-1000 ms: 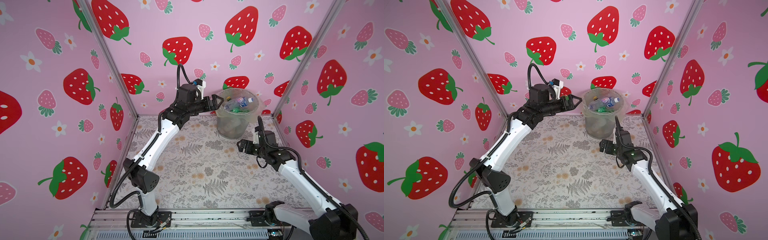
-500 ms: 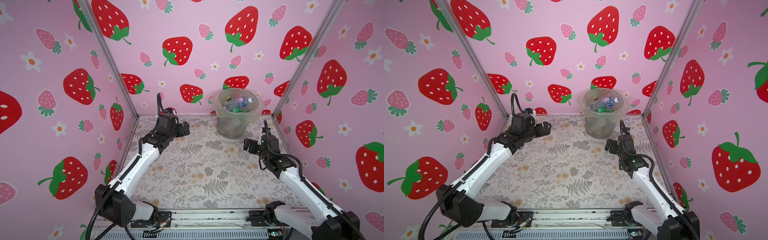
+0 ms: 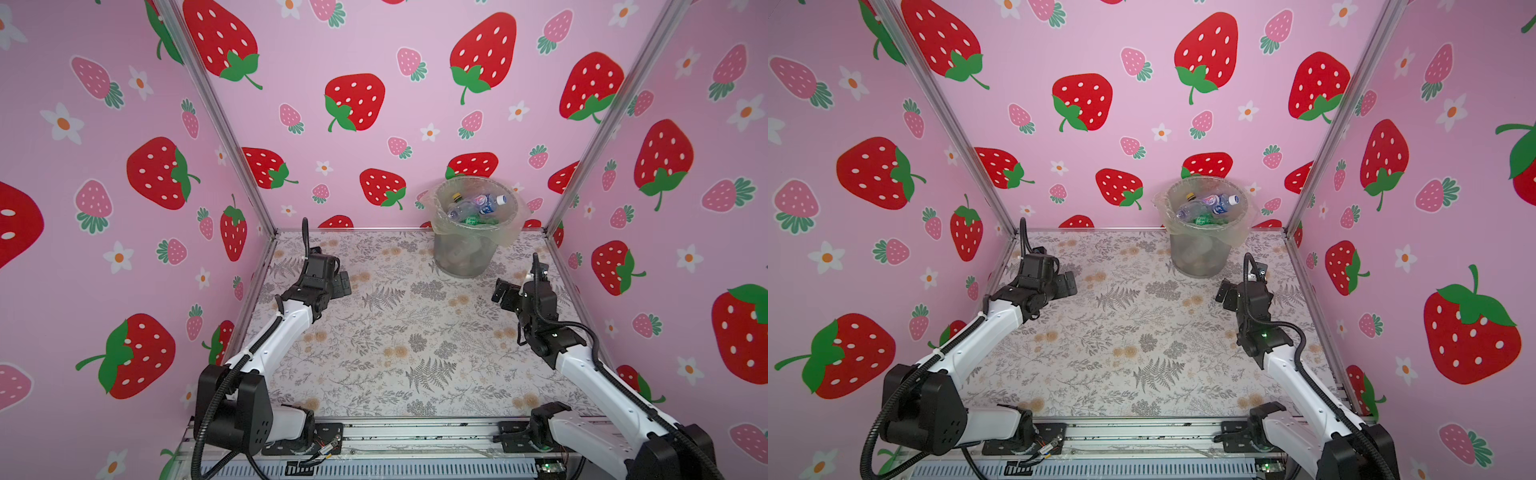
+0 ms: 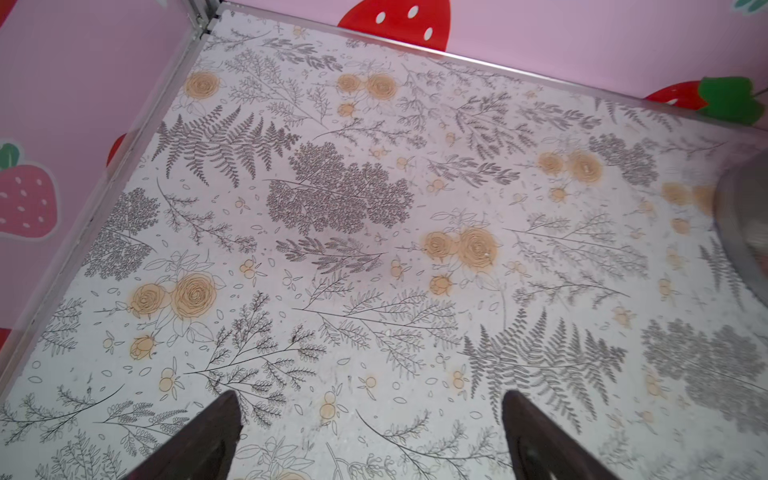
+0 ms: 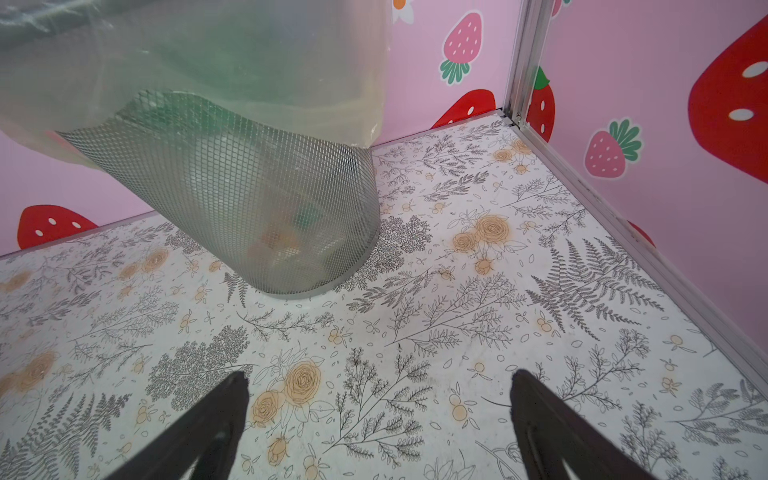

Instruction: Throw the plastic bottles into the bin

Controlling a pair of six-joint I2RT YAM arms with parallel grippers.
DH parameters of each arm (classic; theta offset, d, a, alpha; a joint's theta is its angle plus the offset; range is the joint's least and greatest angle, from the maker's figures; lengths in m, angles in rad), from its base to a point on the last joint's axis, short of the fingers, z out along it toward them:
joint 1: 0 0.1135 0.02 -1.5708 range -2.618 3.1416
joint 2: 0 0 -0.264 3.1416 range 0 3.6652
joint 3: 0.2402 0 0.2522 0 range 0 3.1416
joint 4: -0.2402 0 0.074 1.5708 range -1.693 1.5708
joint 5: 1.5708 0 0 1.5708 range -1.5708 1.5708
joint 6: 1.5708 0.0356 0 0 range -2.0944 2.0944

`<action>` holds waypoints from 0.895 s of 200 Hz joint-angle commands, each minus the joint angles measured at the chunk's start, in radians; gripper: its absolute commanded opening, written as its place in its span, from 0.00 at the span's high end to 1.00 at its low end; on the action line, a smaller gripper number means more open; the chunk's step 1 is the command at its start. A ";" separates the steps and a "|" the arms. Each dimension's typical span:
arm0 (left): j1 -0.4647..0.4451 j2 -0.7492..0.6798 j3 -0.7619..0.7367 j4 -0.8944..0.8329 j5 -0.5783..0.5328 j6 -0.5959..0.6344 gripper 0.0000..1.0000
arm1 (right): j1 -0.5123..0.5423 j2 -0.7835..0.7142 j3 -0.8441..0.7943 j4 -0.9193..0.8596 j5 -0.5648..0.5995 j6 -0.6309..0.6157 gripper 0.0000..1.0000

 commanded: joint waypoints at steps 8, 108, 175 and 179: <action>0.039 0.008 -0.077 0.166 -0.107 0.054 0.01 | -0.007 0.019 -0.027 0.074 0.082 -0.034 0.01; 0.164 0.038 -0.489 0.910 0.063 0.241 0.01 | -0.008 0.140 -0.188 0.417 0.346 -0.158 0.01; 0.201 0.189 -0.549 1.171 0.261 0.293 0.01 | -0.080 0.210 -0.314 0.762 0.423 -0.218 0.01; 0.201 0.179 -0.541 1.144 0.259 0.293 0.01 | -0.088 0.217 -0.323 0.790 0.422 -0.218 0.01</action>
